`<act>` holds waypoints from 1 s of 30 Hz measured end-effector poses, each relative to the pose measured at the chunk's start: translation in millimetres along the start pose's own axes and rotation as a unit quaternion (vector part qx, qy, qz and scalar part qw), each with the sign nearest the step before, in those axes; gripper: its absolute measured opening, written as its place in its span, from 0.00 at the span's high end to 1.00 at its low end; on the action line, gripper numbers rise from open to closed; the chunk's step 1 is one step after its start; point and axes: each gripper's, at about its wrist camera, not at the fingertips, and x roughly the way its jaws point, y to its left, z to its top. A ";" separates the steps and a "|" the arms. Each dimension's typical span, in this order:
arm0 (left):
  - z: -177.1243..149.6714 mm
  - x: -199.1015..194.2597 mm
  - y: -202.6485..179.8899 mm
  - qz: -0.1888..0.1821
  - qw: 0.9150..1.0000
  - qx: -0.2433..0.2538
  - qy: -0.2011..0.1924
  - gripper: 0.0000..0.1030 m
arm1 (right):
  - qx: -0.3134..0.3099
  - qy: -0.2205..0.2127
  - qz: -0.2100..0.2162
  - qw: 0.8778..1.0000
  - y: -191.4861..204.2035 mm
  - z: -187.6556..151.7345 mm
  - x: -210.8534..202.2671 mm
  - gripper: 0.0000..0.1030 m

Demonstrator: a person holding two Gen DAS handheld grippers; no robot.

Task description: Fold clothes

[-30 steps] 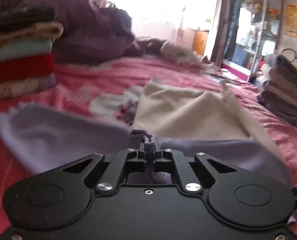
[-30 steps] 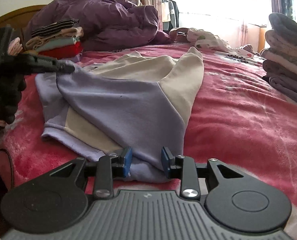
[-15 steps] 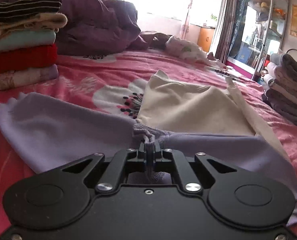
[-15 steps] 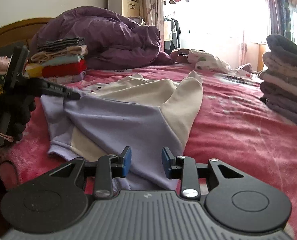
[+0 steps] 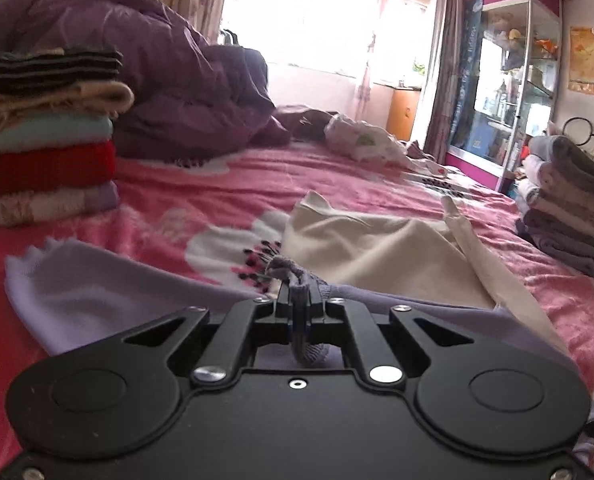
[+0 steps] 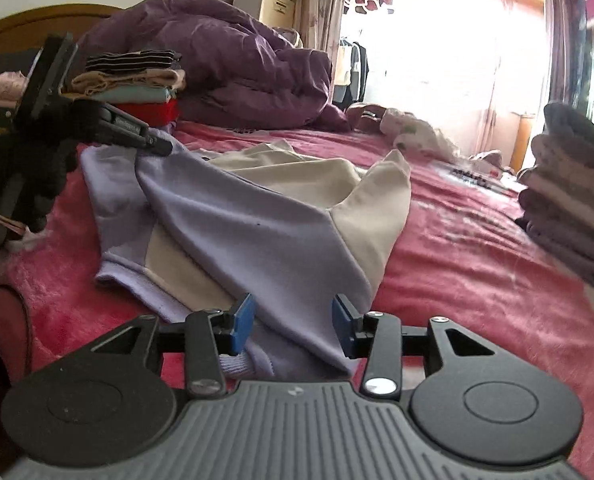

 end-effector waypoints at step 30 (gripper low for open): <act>13.3 5.0 -13.2 0.040 0.998 0.025 0.048 0.71 | 0.021 0.040 0.056 0.997 -25.4 16.3 52.3 0.45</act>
